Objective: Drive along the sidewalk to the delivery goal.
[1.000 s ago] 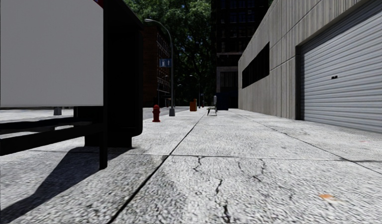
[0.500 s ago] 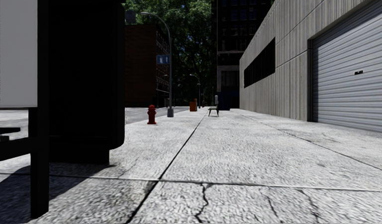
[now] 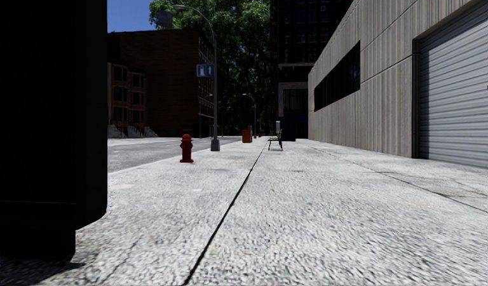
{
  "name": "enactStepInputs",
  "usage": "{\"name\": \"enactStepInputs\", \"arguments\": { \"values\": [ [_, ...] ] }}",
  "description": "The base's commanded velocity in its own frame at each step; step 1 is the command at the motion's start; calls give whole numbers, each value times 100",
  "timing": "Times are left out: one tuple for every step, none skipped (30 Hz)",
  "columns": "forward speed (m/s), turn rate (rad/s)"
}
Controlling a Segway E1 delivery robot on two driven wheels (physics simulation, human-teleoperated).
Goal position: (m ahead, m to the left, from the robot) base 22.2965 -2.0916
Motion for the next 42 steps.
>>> {"name": "enactStepInputs", "arguments": {
  "values": [
    [200, 0],
    [200, 0],
    [200, 0],
    [200, 0],
    [200, 0],
    [200, 0],
    [200, 0],
    [200, 0],
    [200, 0],
    [200, 0],
    [200, 0],
    [200, 0],
    [200, 0],
    [200, 0],
    [200, 0],
    [200, 0],
    [200, 0],
    [200, 0],
    [200, 0],
    [200, 0],
    [200, 0],
    [200, 0],
    [200, 0],
    [200, 0],
    [200, 0],
    [200, 0],
    [200, 0],
    [200, 0],
    [200, 0],
    [200, 0],
    [200, 0],
    [200, 0],
    [200, 0],
    [200, 0],
    [200, 0],
    [200, 0],
    [200, 0],
    [200, 0],
    [200, 0],
    [200, 0],
    [200, 0],
    [200, 0]
  ]
}}
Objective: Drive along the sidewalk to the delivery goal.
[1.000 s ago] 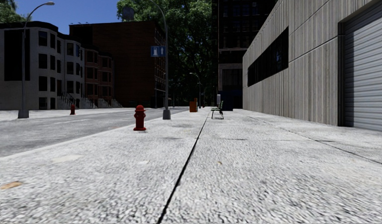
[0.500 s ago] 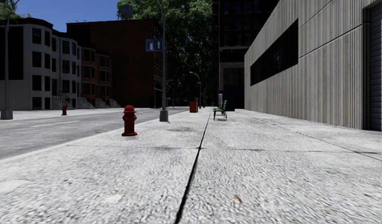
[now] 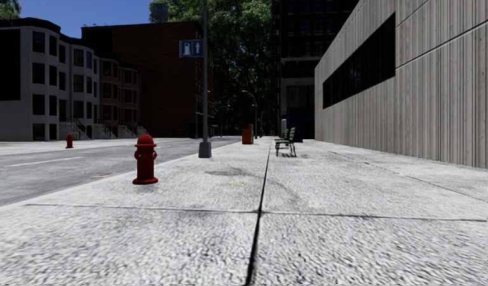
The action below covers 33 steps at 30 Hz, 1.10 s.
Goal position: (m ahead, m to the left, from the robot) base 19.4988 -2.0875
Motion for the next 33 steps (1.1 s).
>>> {"name": "enactStepInputs", "arguments": {
  "values": [
    [200, 0],
    [200, 0],
    [200, 0],
    [200, 0],
    [200, 0],
    [200, 0],
    [200, 0],
    [200, 0],
    [200, 0],
    [200, 0],
    [200, 0],
    [200, 0],
    [200, 0],
    [200, 0],
    [200, 0],
    [200, 0],
    [200, 0],
    [200, 0],
    [200, 0],
    [200, 0],
    [200, 0],
    [200, 0],
    [200, 0],
    [200, 0],
    [200, 0],
    [200, 0],
    [200, 0],
    [200, 0],
    [200, 0],
    [200, 0],
    [200, 0],
    [200, 0],
    [200, 0]
  ]
}}
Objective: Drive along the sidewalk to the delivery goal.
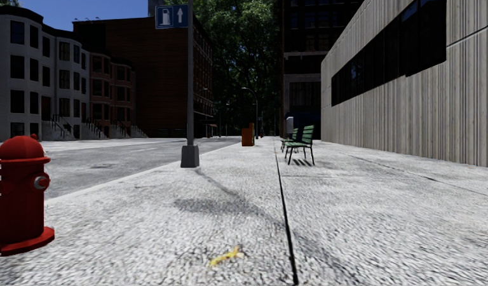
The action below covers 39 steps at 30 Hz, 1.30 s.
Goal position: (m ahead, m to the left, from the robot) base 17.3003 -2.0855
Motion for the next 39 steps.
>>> {"name": "enactStepInputs", "arguments": {
  "values": [
    [200, 0],
    [200, 0],
    [200, 0],
    [200, 0],
    [200, 0],
    [200, 0],
    [200, 0],
    [200, 0],
    [200, 0],
    [200, 0],
    [200, 0],
    [200, 0],
    [200, 0],
    [200, 0],
    [200, 0],
    [200, 0],
    [200, 0],
    [200, 0],
    [200, 0],
    [200, 0],
    [200, 0],
    [200, 0],
    [200, 0],
    [200, 0],
    [200, 0],
    [200, 0],
    [200, 0],
    [200, 0],
    [200, 0],
    [200, 0],
    [200, 0],
    [200, 0],
    [200, 0],
    [200, 0],
    [200, 0],
    [200, 0],
    [200, 0],
    [200, 0],
    [200, 0]
  ]
}}
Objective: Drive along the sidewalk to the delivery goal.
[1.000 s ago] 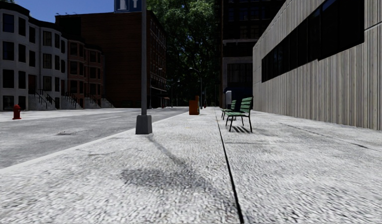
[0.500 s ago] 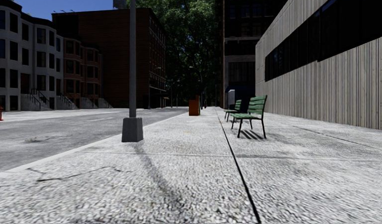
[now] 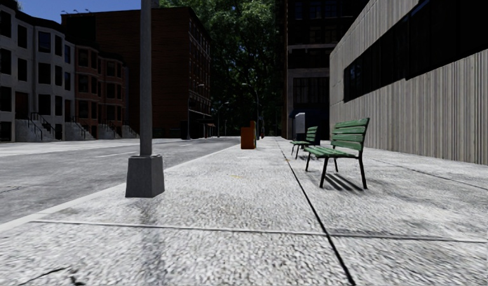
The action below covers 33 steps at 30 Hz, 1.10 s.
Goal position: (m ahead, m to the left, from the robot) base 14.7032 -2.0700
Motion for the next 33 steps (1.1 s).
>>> {"name": "enactStepInputs", "arguments": {
  "values": [
    [200, 0],
    [200, 0],
    [200, 0],
    [200, 0],
    [200, 0],
    [200, 0],
    [200, 0],
    [200, 0],
    [200, -12],
    [200, -19],
    [200, -21],
    [200, -21],
    [200, -22],
    [200, -22],
    [200, -20],
    [200, -20],
    [200, -18],
    [200, -17],
    [200, -16],
    [200, -16],
    [200, -16],
    [200, -16],
    [200, -16],
    [200, -16],
    [200, -16],
    [200, -16],
    [200, -16],
    [200, -16],
    [200, -16],
    [200, -16],
    [200, -16],
    [200, -16],
    [200, -16]
  ]
}}
